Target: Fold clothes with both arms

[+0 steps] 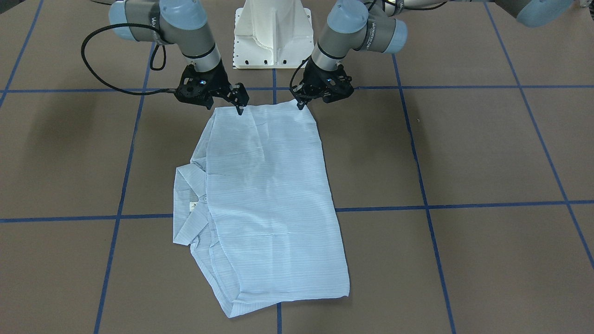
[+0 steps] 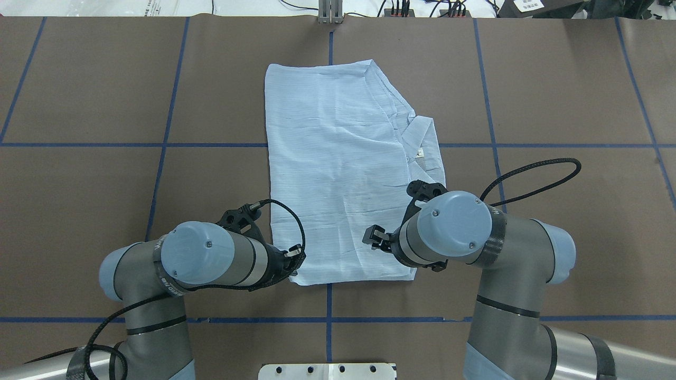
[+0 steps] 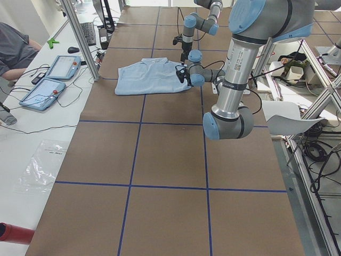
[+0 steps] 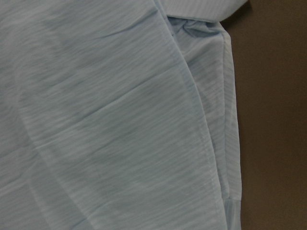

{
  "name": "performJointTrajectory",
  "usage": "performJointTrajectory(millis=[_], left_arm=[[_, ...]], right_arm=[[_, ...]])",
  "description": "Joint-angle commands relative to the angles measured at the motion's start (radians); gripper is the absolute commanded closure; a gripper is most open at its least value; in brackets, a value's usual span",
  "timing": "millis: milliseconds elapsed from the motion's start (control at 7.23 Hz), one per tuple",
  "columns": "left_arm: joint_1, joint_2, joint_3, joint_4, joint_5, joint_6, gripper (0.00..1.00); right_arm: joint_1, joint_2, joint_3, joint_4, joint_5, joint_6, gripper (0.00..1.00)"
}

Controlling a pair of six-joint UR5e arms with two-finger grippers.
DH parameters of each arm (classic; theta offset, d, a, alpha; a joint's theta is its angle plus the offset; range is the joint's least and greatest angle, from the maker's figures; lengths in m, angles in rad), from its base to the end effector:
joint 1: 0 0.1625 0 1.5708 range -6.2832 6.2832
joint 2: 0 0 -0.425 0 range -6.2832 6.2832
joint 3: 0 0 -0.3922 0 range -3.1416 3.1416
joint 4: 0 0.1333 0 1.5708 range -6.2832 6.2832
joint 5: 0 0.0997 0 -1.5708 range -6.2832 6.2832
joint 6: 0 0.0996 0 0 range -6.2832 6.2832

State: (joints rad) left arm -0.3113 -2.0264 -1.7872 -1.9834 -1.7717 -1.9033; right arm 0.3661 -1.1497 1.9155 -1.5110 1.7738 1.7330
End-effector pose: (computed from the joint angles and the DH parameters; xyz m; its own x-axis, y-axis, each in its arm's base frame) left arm 0.5619 -0.3000 0.2574 0.3773 -0.4574 -0.8053 0.2701 0.8861 -0.3767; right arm -0.5157 -0.3190 0.2714 0.5906 0.3958 0.7032 -0.3117 0.9157 -0.2536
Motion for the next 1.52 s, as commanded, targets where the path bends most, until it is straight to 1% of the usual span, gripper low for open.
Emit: performJointTrajectory(millis=[0, 277, 968, 1383], left_arm=[[0.000, 0.000, 0.000, 0.000, 0.000, 0.000, 1.00], [-0.002, 0.000, -0.001, 0.000, 0.000, 0.000, 1.00], [-0.002, 0.000, 0.000, 0.000, 0.000, 0.000, 1.00], [-0.002, 0.000, 0.000, 0.000, 0.002, 0.000, 1.00]], right_arm=[[-0.022, 0.008, -0.010, -0.032, -0.007, 0.095, 0.00], [-0.047, 0.024, -0.056, -0.032, -0.039, 0.099, 0.00], [-0.078, 0.027, -0.099, -0.023, -0.076, 0.099, 0.00], [-0.081, 0.027, -0.107, -0.020, -0.076, 0.097, 0.00]])
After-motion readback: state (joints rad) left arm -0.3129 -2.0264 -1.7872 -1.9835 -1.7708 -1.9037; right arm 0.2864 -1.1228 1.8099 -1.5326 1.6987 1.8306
